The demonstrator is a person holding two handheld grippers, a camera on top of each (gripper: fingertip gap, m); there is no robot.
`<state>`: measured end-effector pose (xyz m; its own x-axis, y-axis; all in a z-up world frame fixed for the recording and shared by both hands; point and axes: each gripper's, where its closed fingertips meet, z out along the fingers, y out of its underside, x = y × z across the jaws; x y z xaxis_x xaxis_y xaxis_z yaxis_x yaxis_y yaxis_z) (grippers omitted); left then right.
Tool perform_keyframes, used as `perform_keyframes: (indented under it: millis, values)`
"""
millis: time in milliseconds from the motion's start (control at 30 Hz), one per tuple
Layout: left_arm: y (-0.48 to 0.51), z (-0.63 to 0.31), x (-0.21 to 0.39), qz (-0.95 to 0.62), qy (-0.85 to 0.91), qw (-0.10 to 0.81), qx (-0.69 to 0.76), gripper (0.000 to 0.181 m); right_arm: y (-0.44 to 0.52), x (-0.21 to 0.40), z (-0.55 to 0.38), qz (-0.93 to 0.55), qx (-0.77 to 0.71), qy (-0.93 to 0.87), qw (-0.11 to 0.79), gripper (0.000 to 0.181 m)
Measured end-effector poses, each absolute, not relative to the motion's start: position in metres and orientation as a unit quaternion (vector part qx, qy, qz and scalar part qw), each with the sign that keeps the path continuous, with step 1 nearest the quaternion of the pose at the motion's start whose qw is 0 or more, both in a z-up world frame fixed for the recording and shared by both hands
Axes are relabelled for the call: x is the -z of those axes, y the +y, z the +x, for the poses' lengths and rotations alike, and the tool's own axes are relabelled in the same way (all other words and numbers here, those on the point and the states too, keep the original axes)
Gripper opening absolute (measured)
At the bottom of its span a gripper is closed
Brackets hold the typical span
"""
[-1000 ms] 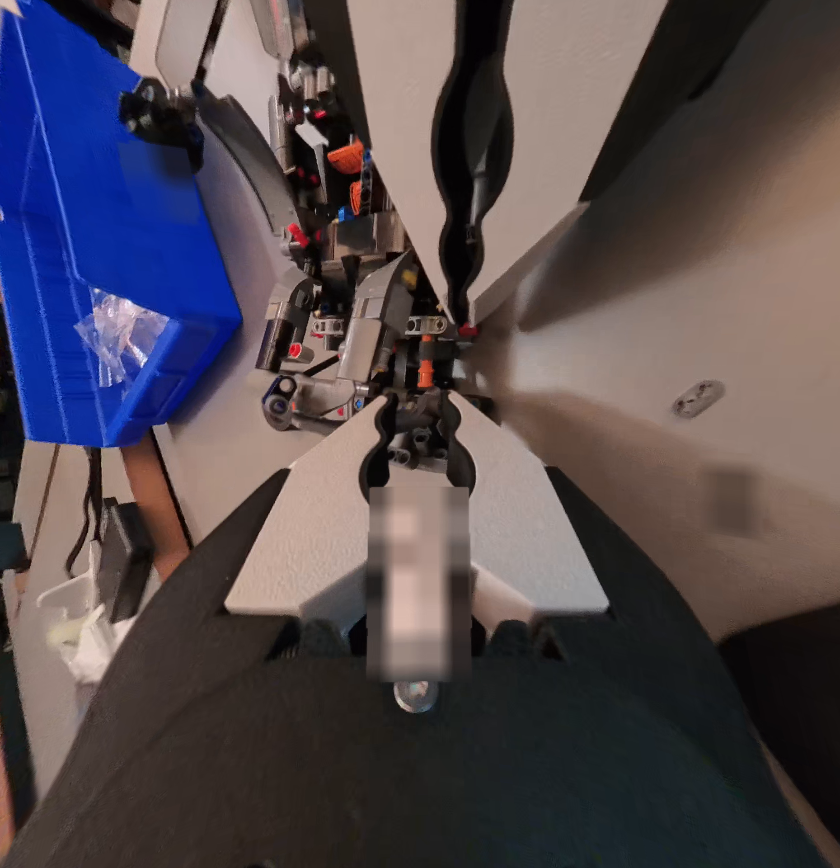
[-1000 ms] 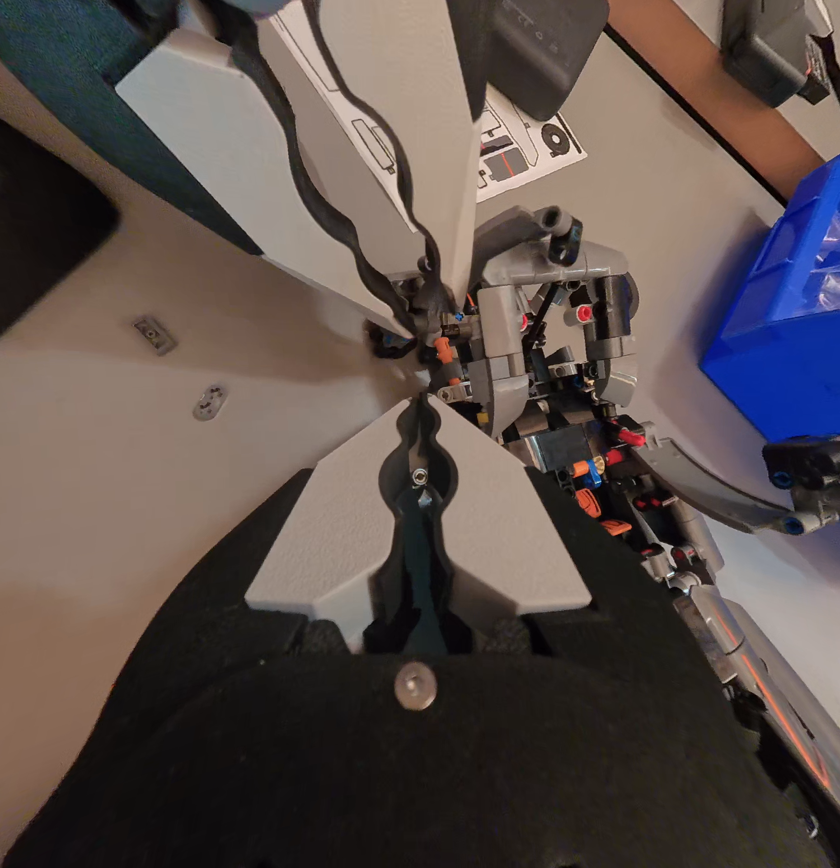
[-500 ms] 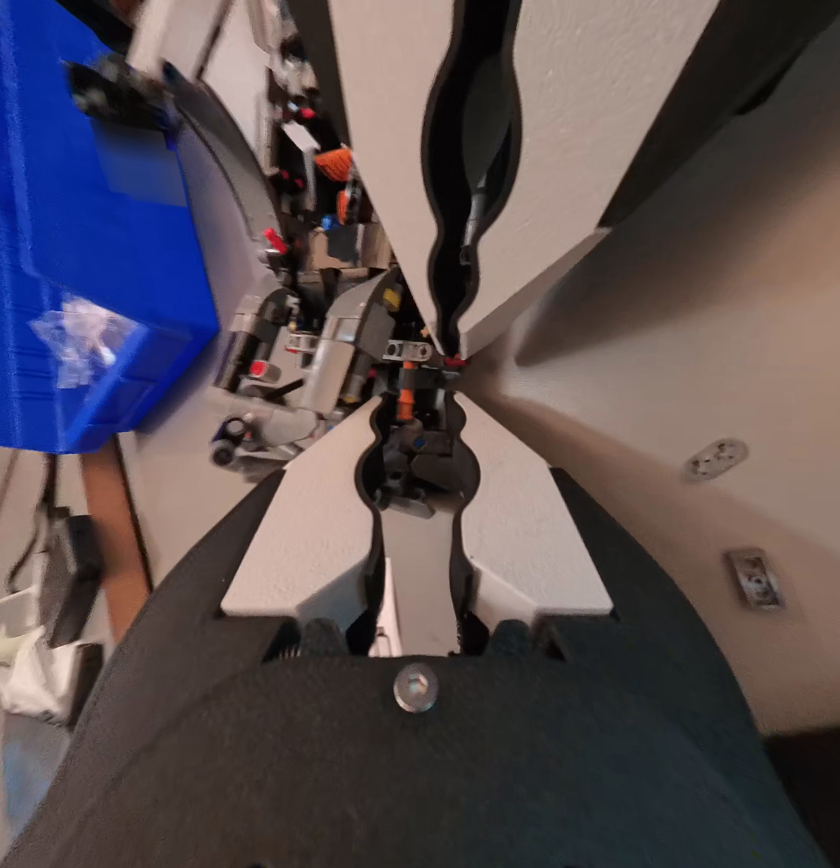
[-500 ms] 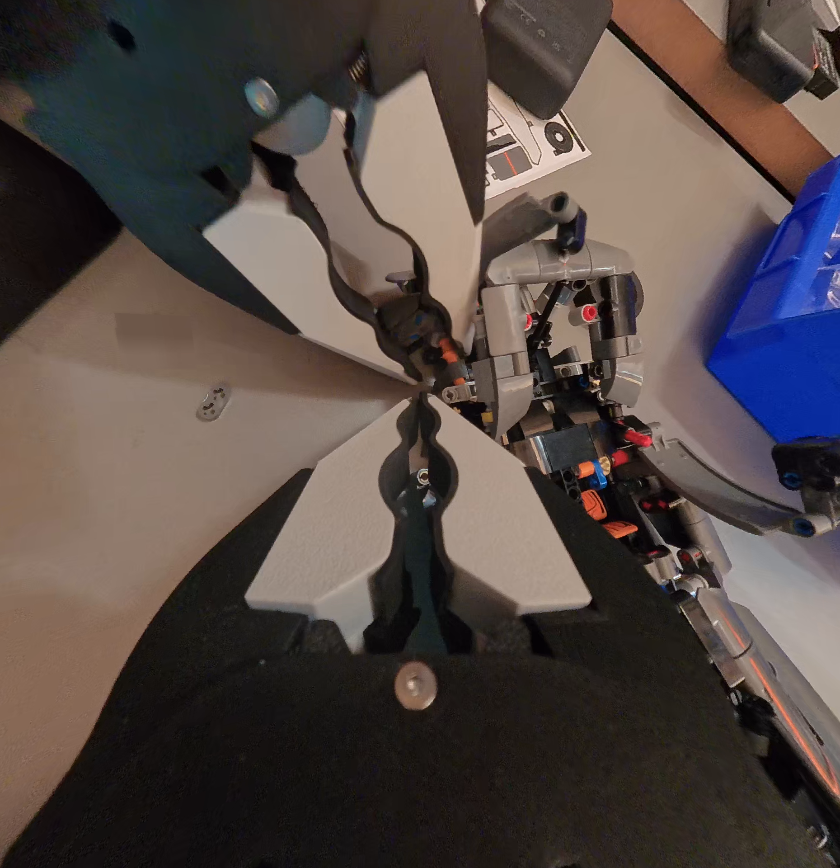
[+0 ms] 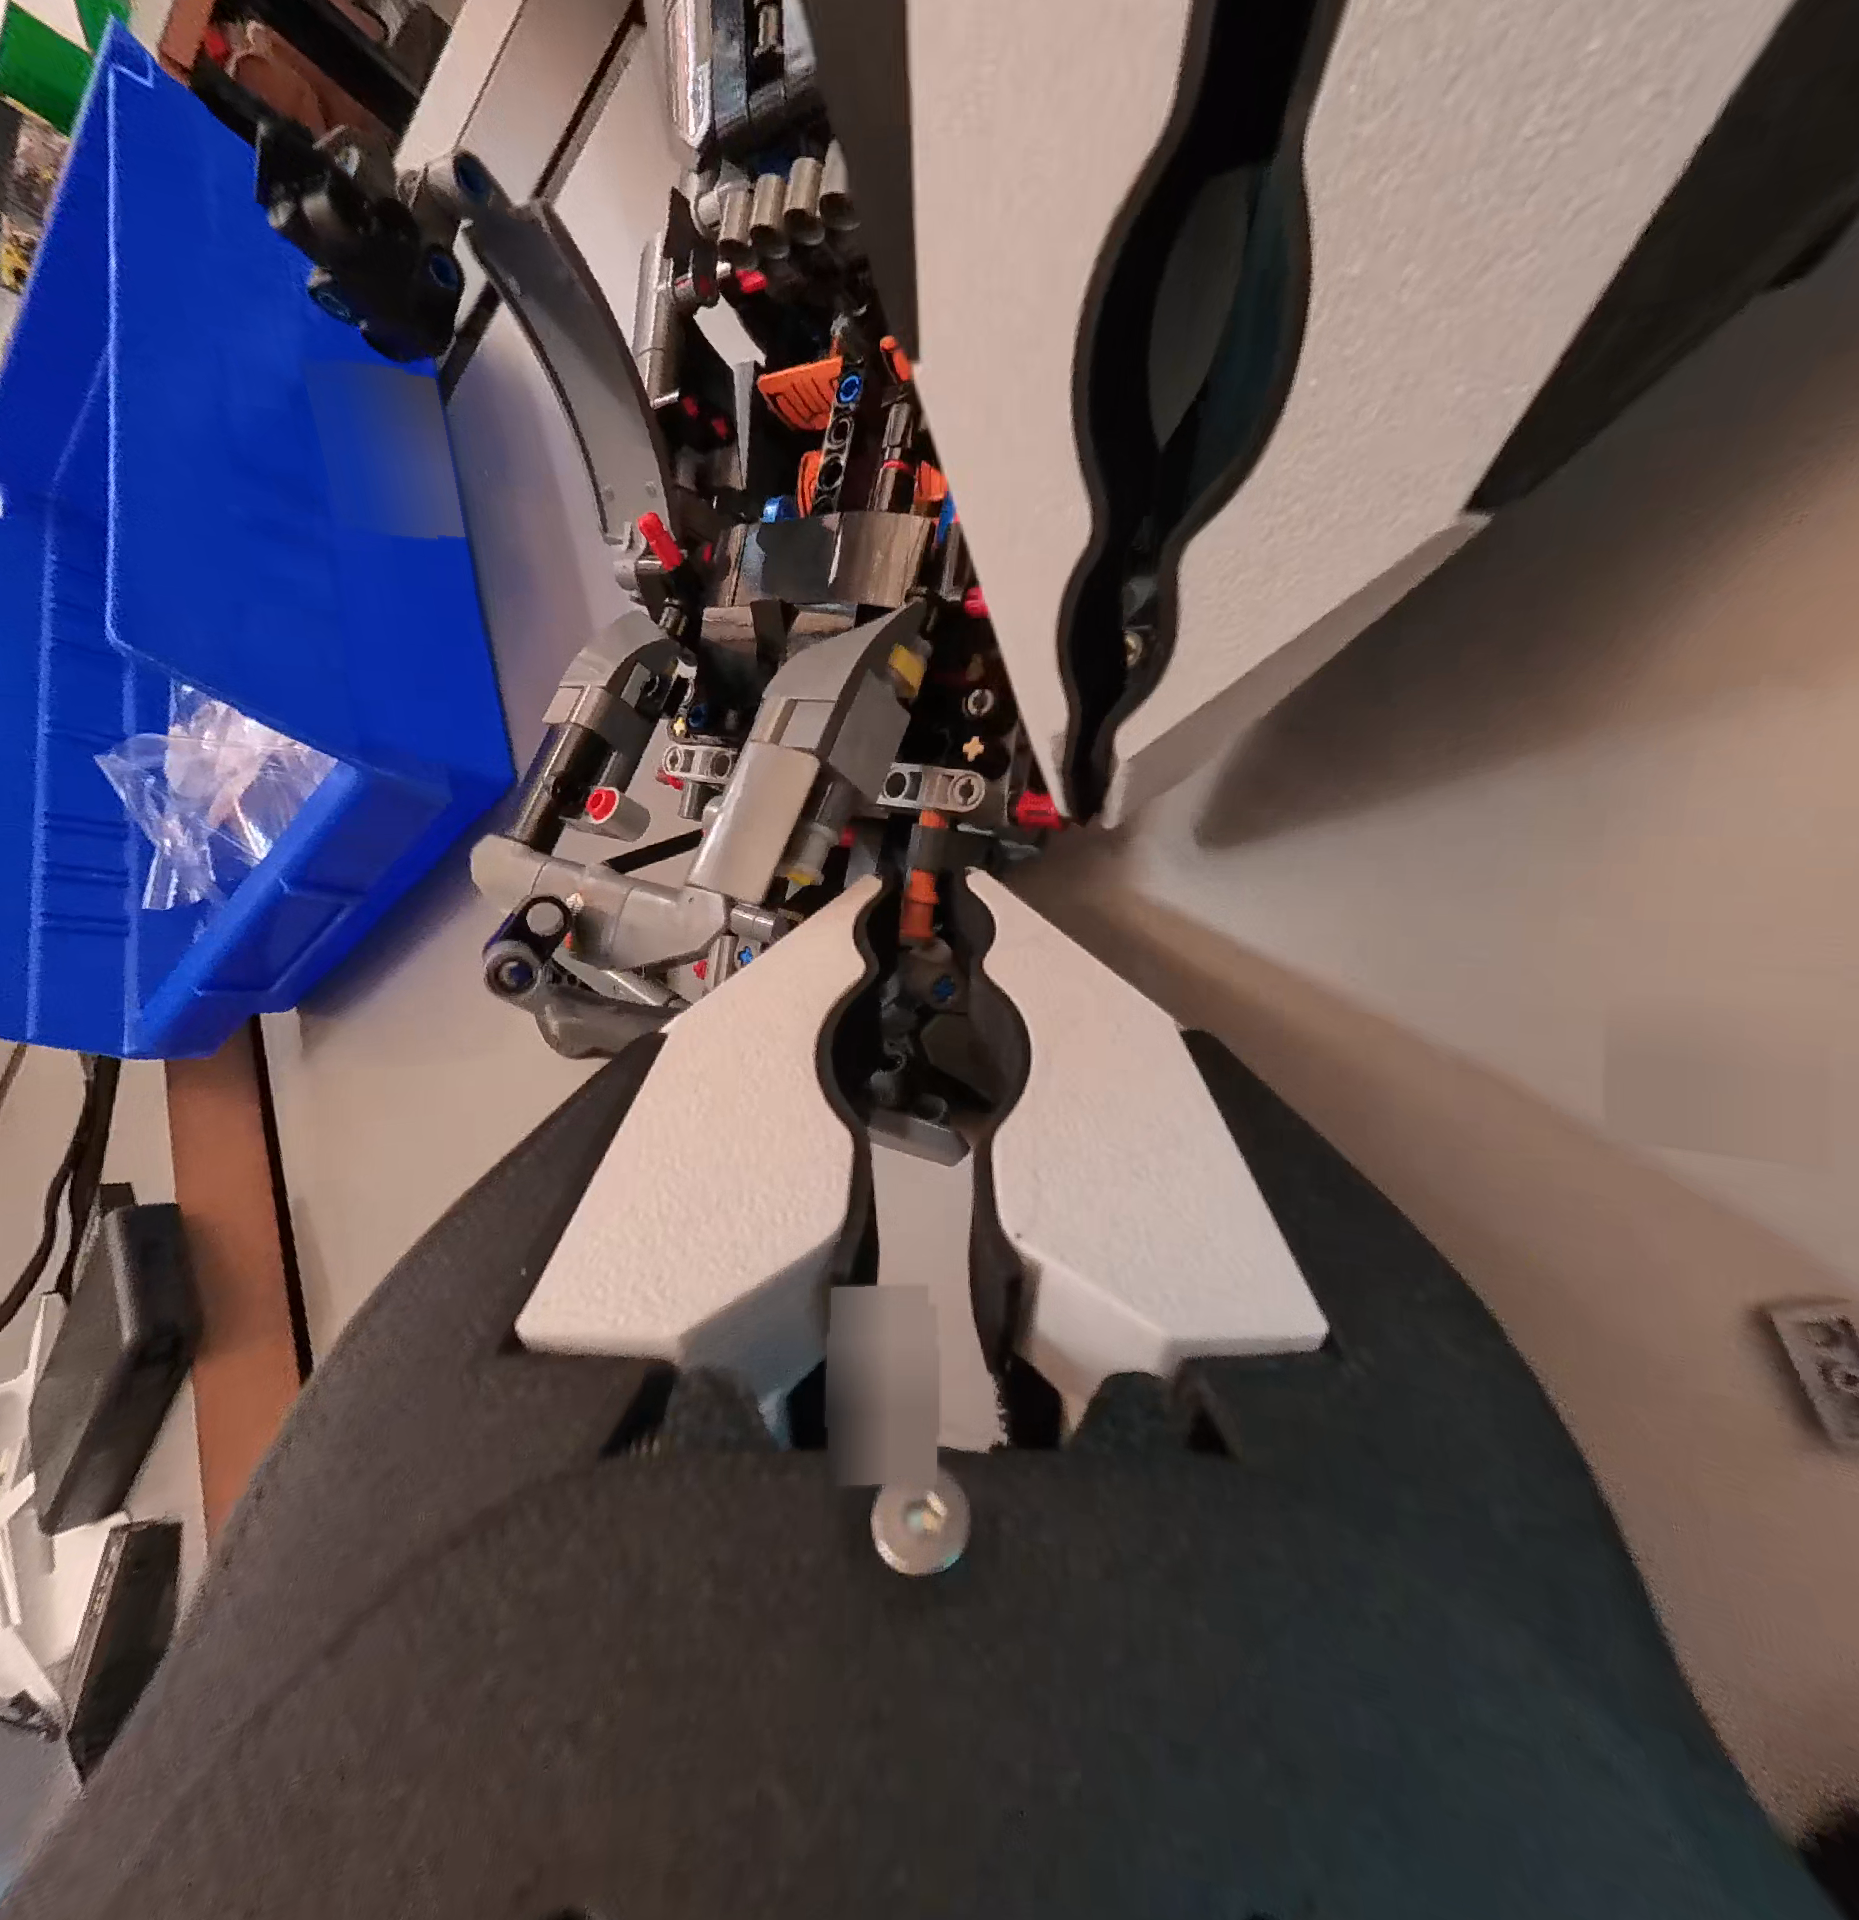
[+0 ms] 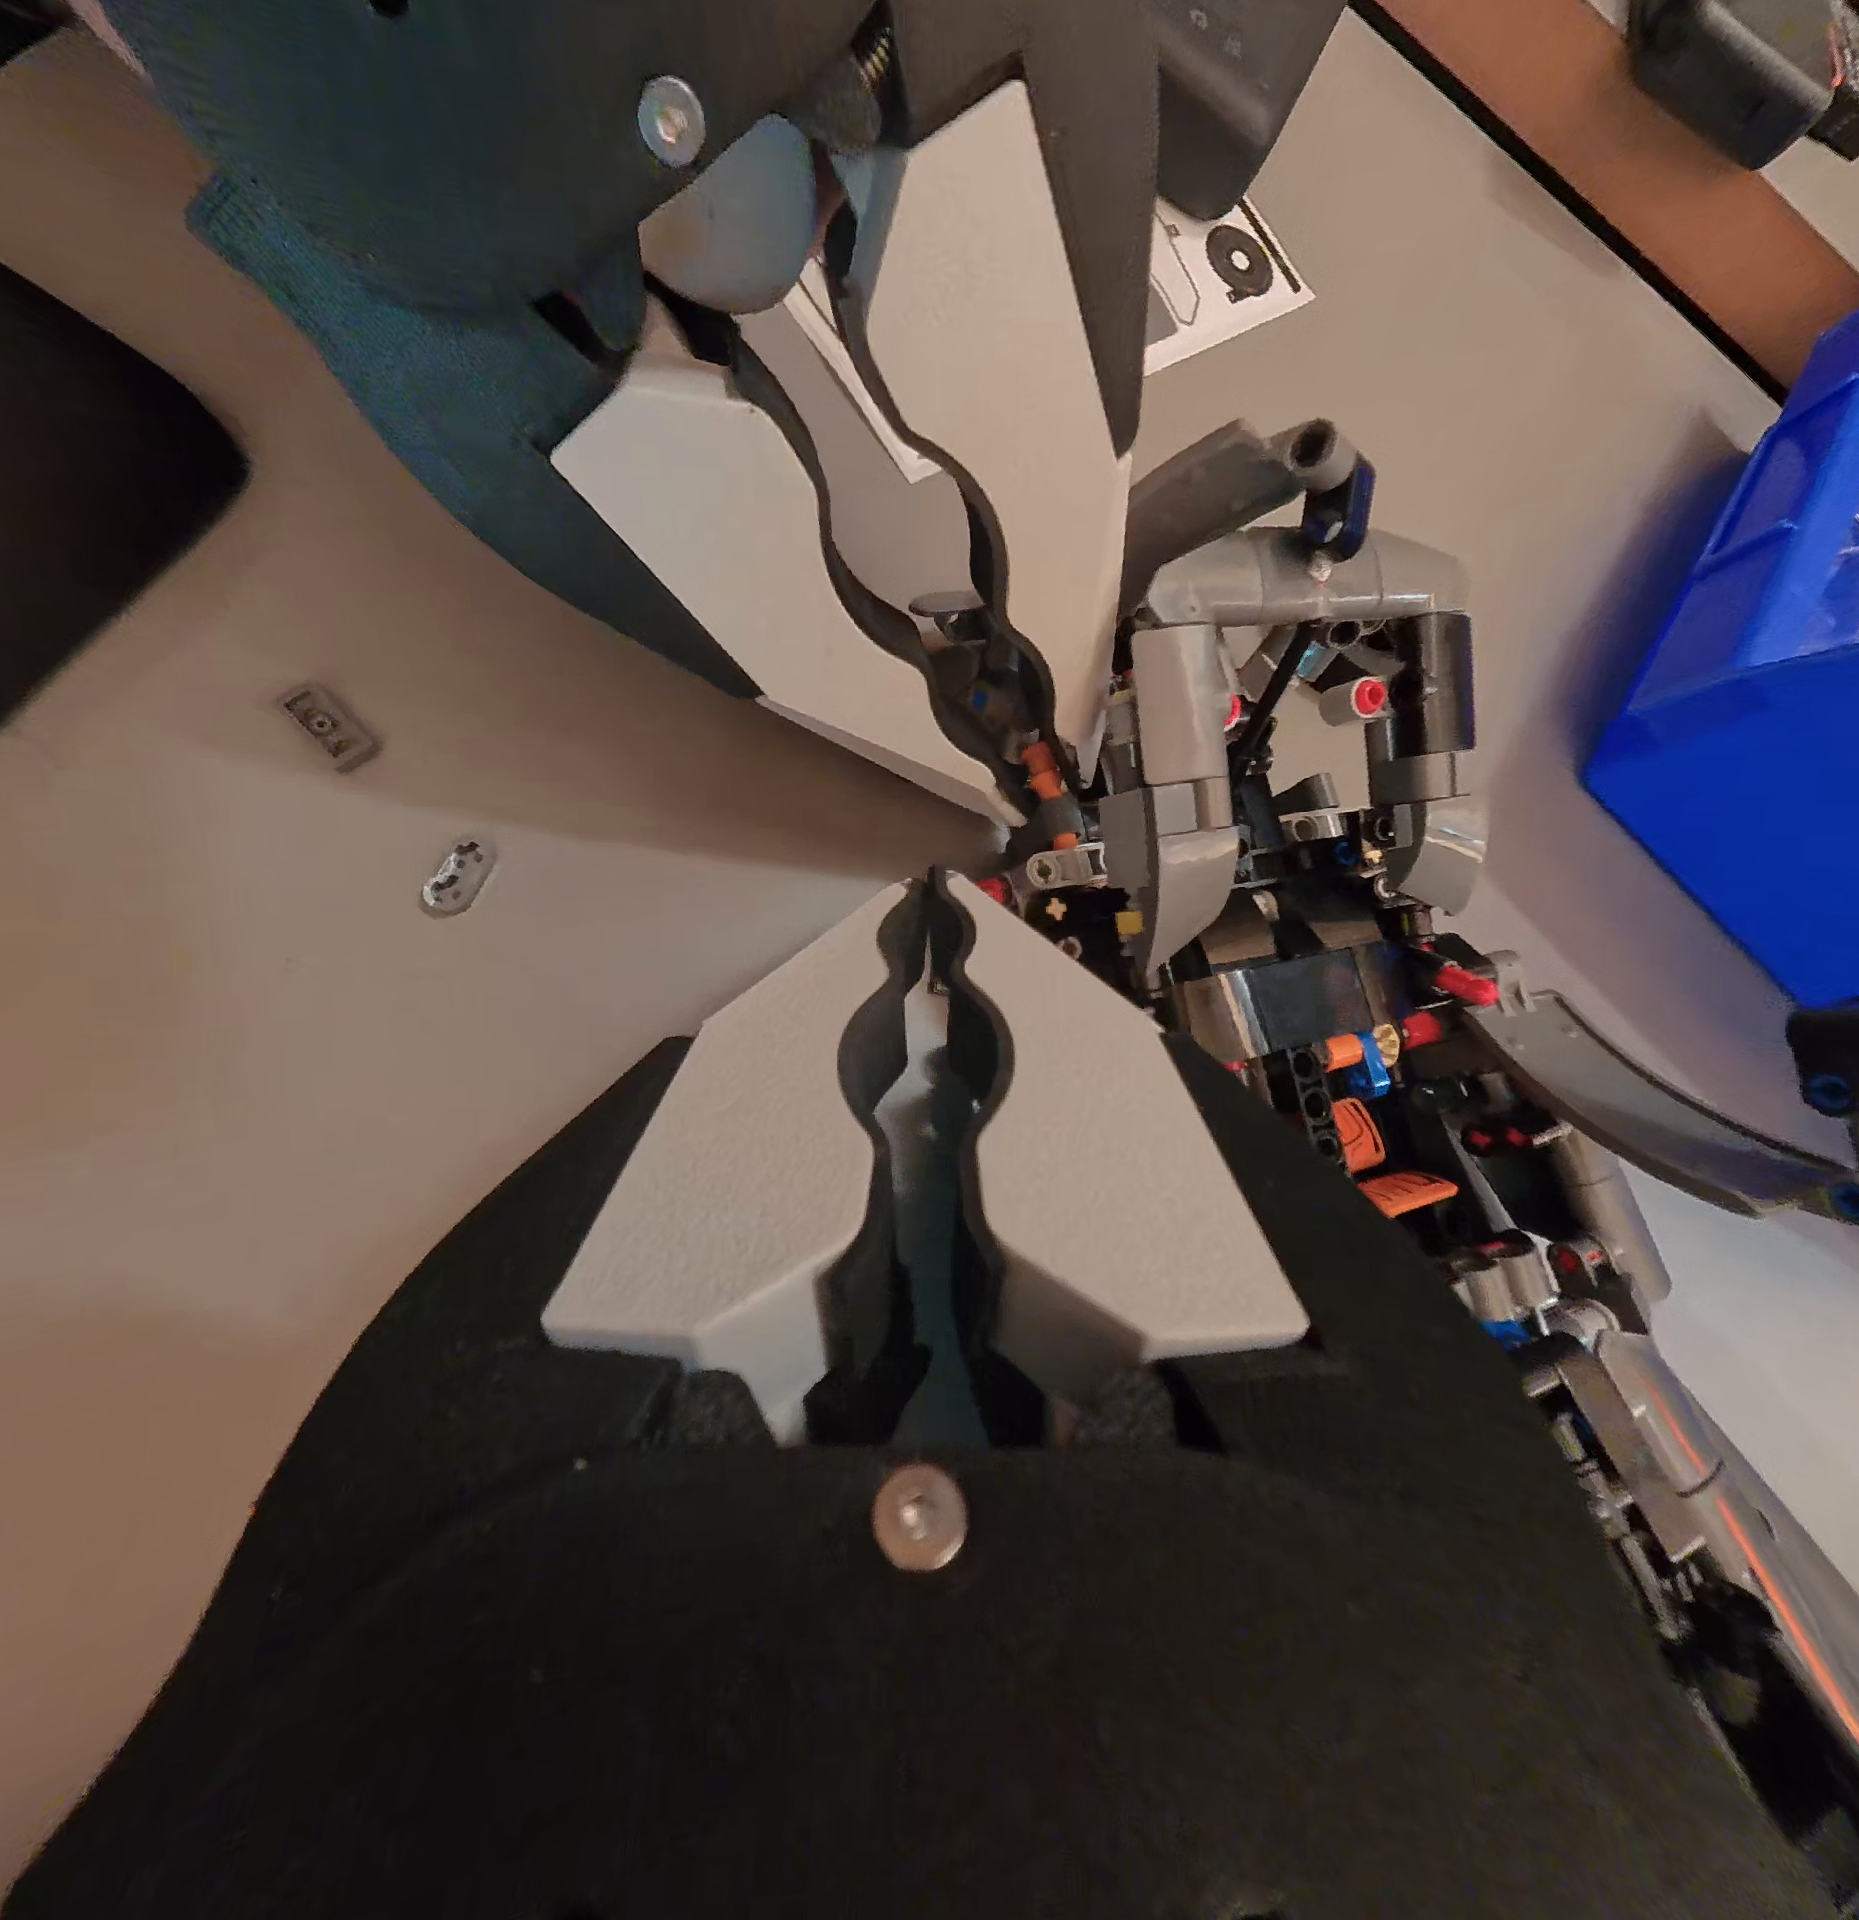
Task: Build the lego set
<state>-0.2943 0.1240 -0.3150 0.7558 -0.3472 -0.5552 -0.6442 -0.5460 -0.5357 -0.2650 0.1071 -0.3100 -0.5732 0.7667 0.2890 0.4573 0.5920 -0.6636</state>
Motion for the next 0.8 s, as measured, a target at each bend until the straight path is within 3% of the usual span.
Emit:
perform_keyframes:
  millis: [167, 467, 800]
  values:
    - [0.123, -0.292, 0.314, -0.851, 0.312, 0.376, -0.192, 0.004, 0.109, 0.291, -0.270, -0.371, -0.274, -0.830, 0.314, 0.000]
    - [0.120, -0.292, 0.314, -0.846, 0.347, 0.353, -0.197, 0.003, 0.122, 0.308, -0.274, -0.362, -0.187, -0.845, 0.346, 0.008]
    - [0.119, -0.291, 0.314, -0.840, 0.359, 0.357, -0.194, 0.003, 0.126, 0.309, -0.274, -0.360, -0.173, -0.845, 0.355, 0.000]
